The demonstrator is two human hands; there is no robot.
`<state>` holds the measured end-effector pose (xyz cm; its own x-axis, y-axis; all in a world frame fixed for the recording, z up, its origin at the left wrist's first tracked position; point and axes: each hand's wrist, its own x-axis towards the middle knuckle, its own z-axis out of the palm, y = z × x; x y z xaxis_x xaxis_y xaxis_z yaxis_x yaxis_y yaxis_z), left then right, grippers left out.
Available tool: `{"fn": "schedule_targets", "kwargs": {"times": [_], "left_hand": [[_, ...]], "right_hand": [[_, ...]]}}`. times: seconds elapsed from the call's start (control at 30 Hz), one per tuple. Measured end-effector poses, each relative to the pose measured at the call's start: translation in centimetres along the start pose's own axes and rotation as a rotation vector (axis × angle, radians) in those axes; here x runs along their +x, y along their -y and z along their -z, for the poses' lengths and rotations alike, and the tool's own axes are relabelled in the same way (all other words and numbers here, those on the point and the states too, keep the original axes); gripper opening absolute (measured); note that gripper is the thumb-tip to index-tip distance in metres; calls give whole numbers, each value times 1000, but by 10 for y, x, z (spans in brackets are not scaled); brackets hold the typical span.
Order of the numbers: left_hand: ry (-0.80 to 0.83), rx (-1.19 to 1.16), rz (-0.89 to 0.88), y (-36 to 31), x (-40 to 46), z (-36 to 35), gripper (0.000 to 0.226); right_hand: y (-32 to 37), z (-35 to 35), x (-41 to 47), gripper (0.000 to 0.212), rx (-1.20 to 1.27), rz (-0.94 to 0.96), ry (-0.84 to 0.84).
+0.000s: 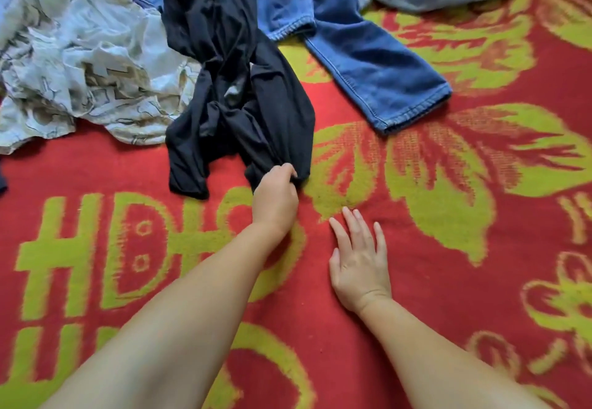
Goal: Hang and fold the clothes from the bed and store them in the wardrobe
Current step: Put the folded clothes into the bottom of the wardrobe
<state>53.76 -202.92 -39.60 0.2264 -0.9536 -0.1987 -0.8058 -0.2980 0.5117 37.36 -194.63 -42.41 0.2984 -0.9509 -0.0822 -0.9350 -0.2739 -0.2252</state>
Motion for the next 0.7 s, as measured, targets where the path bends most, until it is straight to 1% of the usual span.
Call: {"fn": "schedule_targets", "kwargs": {"times": [0.03,0.07,0.13,0.2,0.27,0.37,0.47,0.53,0.6,0.63,0.7], "left_hand": [[28,-37,67,-3,2,1,26],[73,-18,102,-7,1,4,27],[190,23,151,-14,-9,8,29],[319,-4,195,-17,-34,10,30],[445,-53,208,-13,-71,9,27],[629,-156,210,3,-142,11,22],[802,-226,196,15,-201,4,22],[908,-209,204,17,-235,9,28],[964,-241,194,10,-254,18,32],[969,-258,178,3,-259,26,32],[926,-332,171,-13,-265,51,29]], "right_hand": [[-3,2,-1,54,-7,-8,11],[-6,4,0,55,-8,-17,23],[-10,6,4,56,18,-37,46],[-9,8,7,57,55,-55,53],[-7,9,8,57,82,-67,67],[-4,8,9,51,103,-68,135],[-10,9,16,55,137,-84,216],[-4,21,8,49,251,-127,271],[8,39,-5,41,415,-227,328],[18,50,-15,41,513,-288,381],[44,71,-41,44,780,-434,549]]}}
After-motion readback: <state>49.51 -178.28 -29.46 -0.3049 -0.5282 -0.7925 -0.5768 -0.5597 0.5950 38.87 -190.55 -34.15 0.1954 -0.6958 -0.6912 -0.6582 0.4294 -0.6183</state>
